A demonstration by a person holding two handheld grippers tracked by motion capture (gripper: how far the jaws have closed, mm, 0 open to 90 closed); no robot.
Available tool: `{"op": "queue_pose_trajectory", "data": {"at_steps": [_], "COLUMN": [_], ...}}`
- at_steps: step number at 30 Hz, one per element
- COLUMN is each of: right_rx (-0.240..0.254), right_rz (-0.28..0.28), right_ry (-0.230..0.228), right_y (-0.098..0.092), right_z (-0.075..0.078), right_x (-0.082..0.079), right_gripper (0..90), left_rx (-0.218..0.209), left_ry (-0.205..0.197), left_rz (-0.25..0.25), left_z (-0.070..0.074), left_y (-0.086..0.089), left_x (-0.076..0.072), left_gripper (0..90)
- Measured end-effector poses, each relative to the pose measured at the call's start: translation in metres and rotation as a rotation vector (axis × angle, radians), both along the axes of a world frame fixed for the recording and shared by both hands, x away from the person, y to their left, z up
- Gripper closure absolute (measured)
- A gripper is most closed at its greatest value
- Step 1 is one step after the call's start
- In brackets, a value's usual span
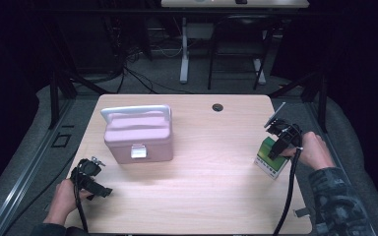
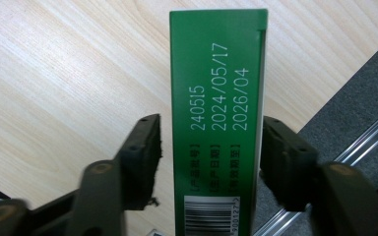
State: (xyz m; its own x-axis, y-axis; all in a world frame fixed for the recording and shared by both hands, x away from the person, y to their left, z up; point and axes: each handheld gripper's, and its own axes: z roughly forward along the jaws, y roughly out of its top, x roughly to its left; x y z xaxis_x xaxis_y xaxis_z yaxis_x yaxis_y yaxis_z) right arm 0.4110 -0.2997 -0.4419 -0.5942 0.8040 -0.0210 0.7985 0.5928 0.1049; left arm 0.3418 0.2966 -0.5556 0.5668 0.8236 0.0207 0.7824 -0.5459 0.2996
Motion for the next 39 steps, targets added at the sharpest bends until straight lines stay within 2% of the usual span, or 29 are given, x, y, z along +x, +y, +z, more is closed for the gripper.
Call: {"op": "queue_pose_trajectory", "data": {"at_steps": [3,5,7,13,17,23,28,31,34,39], "right_rx": [0.011,0.017,0.015,0.077,0.093,0.113,0.094,0.100,0.122,0.194], "right_rz": [0.008,0.006,0.006,-0.018,-0.026,-0.009,0.014,0.021,0.027,0.077], "right_ry": [-0.021,-0.059,-0.078,-0.117,-0.154,-0.224,-0.270,-0.290,-0.324,-0.395], "right_y": [0.000,0.000,0.000,-0.007,-0.009,-0.005,0.003,0.006,0.009,0.019], "right_z": [0.003,0.005,0.007,0.011,0.016,0.026,0.035,0.040,0.045,0.056], "right_x": [-0.003,-0.006,-0.008,-0.014,-0.020,-0.034,-0.046,-0.051,-0.058,-0.072], "right_gripper": [31.7,25.4,20.3,12.4,3.3,2.6,2.3,2.0,1.5,1.1], "left_rx": [0.002,-0.005,-0.005,-0.007,-0.010,-0.024,-0.023,-0.028,-0.028,-0.028], "left_ry": [0.000,0.003,0.003,0.000,0.002,-0.014,-0.018,-0.013,-0.015,-0.016], "left_rz": [0.000,0.001,0.000,0.004,0.002,0.018,0.021,0.020,0.022,0.022], "left_z": [0.000,-0.001,-0.001,-0.001,0.000,0.001,0.001,0.002,0.002,0.002], "left_y": [0.000,0.000,0.000,0.001,0.000,0.002,0.002,0.003,0.003,0.003], "left_x": [0.000,0.000,0.000,0.000,0.000,0.000,0.000,0.000,0.000,0.000], "left_gripper": [0.2,0.2,0.2,0.2,0.1,0.1,0.1,0.1,0.1,0.1]}}
